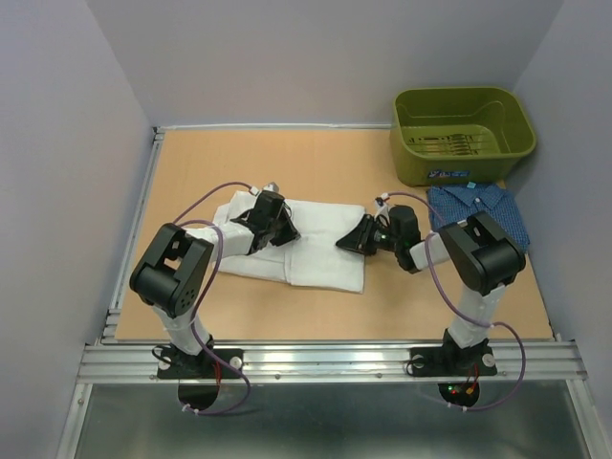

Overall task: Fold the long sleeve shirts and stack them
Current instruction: Fold the shirt

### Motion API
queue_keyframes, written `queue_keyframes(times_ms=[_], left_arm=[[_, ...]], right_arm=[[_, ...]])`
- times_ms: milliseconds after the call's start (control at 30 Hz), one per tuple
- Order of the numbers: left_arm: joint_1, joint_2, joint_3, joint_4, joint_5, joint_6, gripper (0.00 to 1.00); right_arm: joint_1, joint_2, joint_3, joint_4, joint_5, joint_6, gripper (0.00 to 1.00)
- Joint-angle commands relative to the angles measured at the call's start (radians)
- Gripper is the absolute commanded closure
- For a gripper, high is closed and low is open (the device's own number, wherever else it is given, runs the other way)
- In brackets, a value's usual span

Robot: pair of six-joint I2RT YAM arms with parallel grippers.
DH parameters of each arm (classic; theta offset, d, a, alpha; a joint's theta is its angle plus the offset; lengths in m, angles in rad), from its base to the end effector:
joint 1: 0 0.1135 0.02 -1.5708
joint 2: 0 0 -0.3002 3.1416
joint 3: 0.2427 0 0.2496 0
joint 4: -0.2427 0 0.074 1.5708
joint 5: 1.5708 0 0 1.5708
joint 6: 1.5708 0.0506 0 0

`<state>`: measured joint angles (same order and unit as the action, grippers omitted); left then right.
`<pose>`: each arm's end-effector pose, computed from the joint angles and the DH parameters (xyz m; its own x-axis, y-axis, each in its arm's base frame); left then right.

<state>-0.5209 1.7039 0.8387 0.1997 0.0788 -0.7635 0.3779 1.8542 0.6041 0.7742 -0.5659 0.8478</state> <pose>0.3107 -0.1829 0.1887 -0.7671 -0.3546 -0.5347 0.0269 0.8149 -0.5790 0.3069 0.1510 0.1372 -0.8474 0.3446 -0.4039 -0.1799 0.5295 0.8290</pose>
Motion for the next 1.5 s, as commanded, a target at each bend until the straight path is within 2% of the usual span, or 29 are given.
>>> queue_keyframes(times_ms=[0,33,67,100,133,167,200,233,300,333,400,433,533,600,700,867,1033,1467], left_arm=[[0.002,-0.067,-0.02,-0.046,-0.022,0.029,0.78],[0.002,-0.088,-0.001,-0.084,-0.034,0.036,0.77],[0.002,-0.11,0.011,-0.106,-0.048,0.044,0.74],[-0.004,-0.159,0.04,-0.152,-0.071,0.064,0.68],[-0.01,-0.183,0.052,-0.173,-0.115,0.075,0.64],[-0.019,-0.211,0.066,-0.192,-0.138,0.09,0.59],[-0.052,-0.255,0.089,-0.198,-0.193,0.117,0.49],[-0.07,-0.276,0.1,-0.247,-0.22,0.134,0.41],[-0.126,-0.318,0.12,-0.279,-0.302,0.161,0.28],[-0.196,-0.326,0.131,-0.305,-0.336,0.185,0.19],[-0.266,-0.339,0.135,-0.328,-0.422,0.2,0.13],[-0.336,-0.342,0.137,-0.345,-0.441,0.21,0.1],[-0.447,-0.329,0.141,-0.352,-0.507,0.243,0.1],[-0.56,-0.297,0.164,-0.355,-0.562,0.294,0.16],[-0.689,-0.23,0.198,-0.362,-0.646,0.36,0.18],[-0.81,-0.084,0.267,-0.352,-0.675,0.427,0.18],[-0.853,0.089,0.384,-0.382,-0.686,0.492,0.2],[-0.847,0.269,0.502,-0.468,-0.646,0.543,0.31]], right_arm=[[-0.014,-0.094,-0.036,0.028,-0.018,0.0,0.72],[-0.017,-0.119,-0.035,0.016,-0.019,0.0,0.66],[-0.02,-0.15,-0.032,-0.004,-0.015,-0.003,0.66],[-0.027,-0.202,-0.018,-0.072,0.004,-0.019,0.53],[-0.03,-0.234,-0.007,-0.122,0.023,-0.036,0.45],[-0.03,-0.265,0.008,-0.235,0.043,-0.064,0.33],[-0.03,-0.329,0.038,-0.298,0.093,-0.132,0.28],[-0.03,-0.358,0.058,-0.365,0.125,-0.165,0.18],[-0.039,-0.42,0.092,-0.529,0.223,-0.238,0.09],[-0.043,-0.479,0.095,-0.567,0.251,-0.246,0.05],[-0.066,-0.55,0.088,-0.642,0.288,-0.254,0.0],[-0.073,-0.619,0.08,-0.694,0.332,-0.262,0.0],[-0.08,-0.72,0.069,-0.772,0.472,-0.265,0.0],[-0.083,-0.803,0.068,-0.866,0.562,-0.28,0.0],[-0.086,-0.863,0.091,-0.988,0.708,-0.305,0.0],[-0.089,-0.912,0.057,-1.085,0.816,-0.313,0.0],[-0.091,-0.943,0.007,-1.101,0.798,-0.305,0.0],[-0.091,-0.974,-0.049,-1.104,0.739,-0.285,0.0]])
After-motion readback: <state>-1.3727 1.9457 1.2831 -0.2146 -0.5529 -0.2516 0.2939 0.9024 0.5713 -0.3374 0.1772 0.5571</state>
